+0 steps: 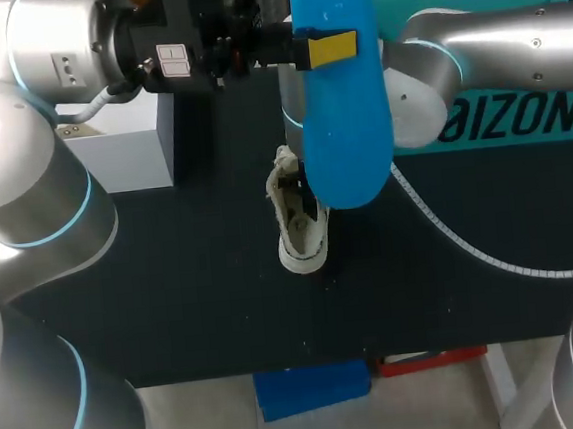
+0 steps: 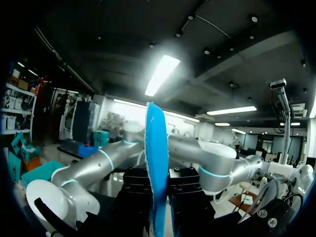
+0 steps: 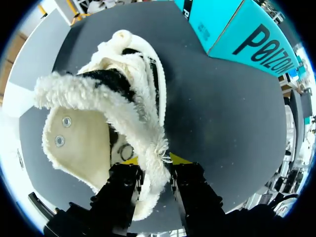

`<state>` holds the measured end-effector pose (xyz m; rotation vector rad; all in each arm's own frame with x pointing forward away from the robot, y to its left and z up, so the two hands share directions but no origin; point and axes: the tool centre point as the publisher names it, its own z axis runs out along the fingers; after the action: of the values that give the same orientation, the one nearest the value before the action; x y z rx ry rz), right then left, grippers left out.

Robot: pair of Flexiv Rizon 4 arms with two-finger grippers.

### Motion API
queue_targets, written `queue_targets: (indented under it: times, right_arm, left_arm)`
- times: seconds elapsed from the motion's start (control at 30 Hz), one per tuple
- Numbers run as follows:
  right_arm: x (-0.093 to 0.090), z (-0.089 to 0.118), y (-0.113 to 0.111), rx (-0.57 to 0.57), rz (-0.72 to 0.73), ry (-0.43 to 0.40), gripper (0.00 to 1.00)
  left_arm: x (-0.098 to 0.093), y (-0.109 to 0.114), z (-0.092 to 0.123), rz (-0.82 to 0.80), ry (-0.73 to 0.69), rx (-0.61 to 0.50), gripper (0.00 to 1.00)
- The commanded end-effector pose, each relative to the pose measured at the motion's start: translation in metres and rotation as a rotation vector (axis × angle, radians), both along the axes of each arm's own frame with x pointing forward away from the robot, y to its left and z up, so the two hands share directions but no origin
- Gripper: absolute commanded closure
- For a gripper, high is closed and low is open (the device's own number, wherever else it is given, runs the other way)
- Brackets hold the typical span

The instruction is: Take the shoe out of the shoebox, open the shoe tongue, remove and reinsert the insole, then place the shoe into the shoebox

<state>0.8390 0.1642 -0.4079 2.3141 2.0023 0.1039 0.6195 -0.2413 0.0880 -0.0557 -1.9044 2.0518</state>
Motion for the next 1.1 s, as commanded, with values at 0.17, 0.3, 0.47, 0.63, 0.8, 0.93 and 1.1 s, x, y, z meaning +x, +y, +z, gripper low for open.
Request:
queue_targets:
  times: [0.17, 0.3, 0.47, 0.63, 0.8, 0.93, 1.1]
  right_arm:
    - [-0.007, 0.020, -0.013, 0.149, 0.061, -0.036, 0.00]
    - [-0.006, 0.039, -0.012, 0.352, 0.191, -0.068, 0.00]
    - [-0.008, 0.063, -0.005, 0.703, 0.421, -0.101, 0.00]
    - [-0.010, 0.069, -0.004, 0.751, 0.481, -0.108, 0.00]
    - [-0.010, 0.069, -0.004, 0.751, 0.481, -0.108, 0.00]
    - [-0.010, 0.069, -0.004, 0.751, 0.481, -0.108, 0.00]
    - [-0.013, 0.073, -0.010, 0.831, 0.455, -0.142, 0.00]
  left_arm:
    - [0.000, -0.002, 0.000, 0.003, 0.000, 0.001, 1.00]
    - [0.000, -0.002, 0.000, 0.003, 0.000, 0.001, 1.00]
    - [0.000, -0.002, 0.000, 0.003, 0.000, 0.001, 1.00]
    - [0.000, -0.002, 0.000, 0.003, 0.000, 0.001, 1.00]
    - [0.000, -0.002, 0.000, 0.003, 0.000, 0.001, 1.00]
    - [0.000, -0.002, 0.000, 0.003, 0.000, 0.001, 1.00]
    - [0.000, -0.002, 0.000, 0.003, 0.000, 0.001, 1.00]
